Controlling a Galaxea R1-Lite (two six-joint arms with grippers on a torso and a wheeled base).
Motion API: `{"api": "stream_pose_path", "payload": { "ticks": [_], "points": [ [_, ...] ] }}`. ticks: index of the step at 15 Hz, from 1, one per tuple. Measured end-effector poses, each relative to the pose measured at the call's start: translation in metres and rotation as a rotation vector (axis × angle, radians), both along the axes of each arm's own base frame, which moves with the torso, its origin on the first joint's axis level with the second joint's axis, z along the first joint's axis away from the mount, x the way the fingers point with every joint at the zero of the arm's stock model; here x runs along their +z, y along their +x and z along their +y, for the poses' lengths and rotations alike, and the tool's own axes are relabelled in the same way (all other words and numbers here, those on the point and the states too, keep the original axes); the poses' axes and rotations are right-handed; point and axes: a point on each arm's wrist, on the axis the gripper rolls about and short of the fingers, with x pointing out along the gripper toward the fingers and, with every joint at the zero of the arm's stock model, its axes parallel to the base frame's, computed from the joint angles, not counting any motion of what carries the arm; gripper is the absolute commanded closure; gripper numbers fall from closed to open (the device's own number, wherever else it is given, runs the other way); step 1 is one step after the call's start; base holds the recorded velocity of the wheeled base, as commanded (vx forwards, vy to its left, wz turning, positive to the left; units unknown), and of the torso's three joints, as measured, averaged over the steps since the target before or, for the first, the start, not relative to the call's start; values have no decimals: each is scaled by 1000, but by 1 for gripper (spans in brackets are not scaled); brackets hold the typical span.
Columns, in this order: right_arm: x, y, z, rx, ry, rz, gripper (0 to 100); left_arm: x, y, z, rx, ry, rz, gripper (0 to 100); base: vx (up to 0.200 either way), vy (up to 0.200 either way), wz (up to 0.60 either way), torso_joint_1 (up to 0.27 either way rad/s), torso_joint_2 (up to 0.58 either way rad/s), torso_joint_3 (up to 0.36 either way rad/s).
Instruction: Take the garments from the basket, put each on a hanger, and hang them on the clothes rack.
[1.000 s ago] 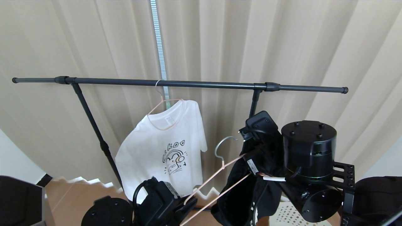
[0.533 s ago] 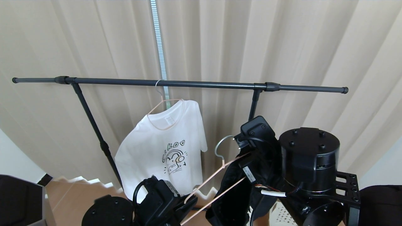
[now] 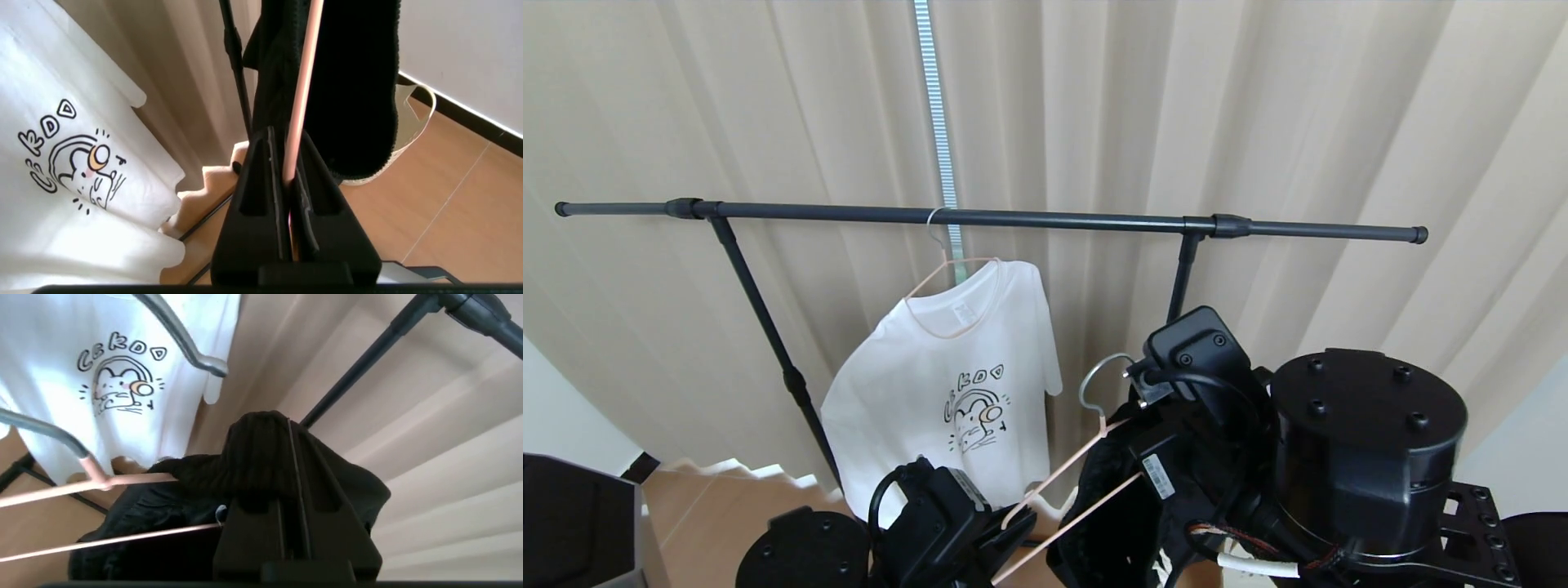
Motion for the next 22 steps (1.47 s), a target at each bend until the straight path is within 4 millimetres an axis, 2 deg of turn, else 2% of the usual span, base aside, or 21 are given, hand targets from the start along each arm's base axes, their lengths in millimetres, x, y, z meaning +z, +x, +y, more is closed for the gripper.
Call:
{"api": "stream_pose_path", "payload": {
  "ticks": [4, 5, 9, 22],
  "points": [
    [7, -6, 3, 21, 60, -26, 100, 0, 0, 0, 8, -8, 7, 100, 0, 0, 0, 0, 0, 0],
    [7, -6, 3, 22, 61, -27, 0, 0, 0, 0, 8, -9, 6, 100, 0, 0, 0, 0, 0, 0],
    [9, -5, 3, 15, 70, -33, 0, 3, -2, 1, 4, -16, 0, 100, 0, 0, 0, 0, 0, 0],
    [21, 18, -3, -63, 135, -71, 0, 14, -8, 2, -12, -49, -26, 100, 0, 0, 0, 0, 0, 0]
  ]
}}
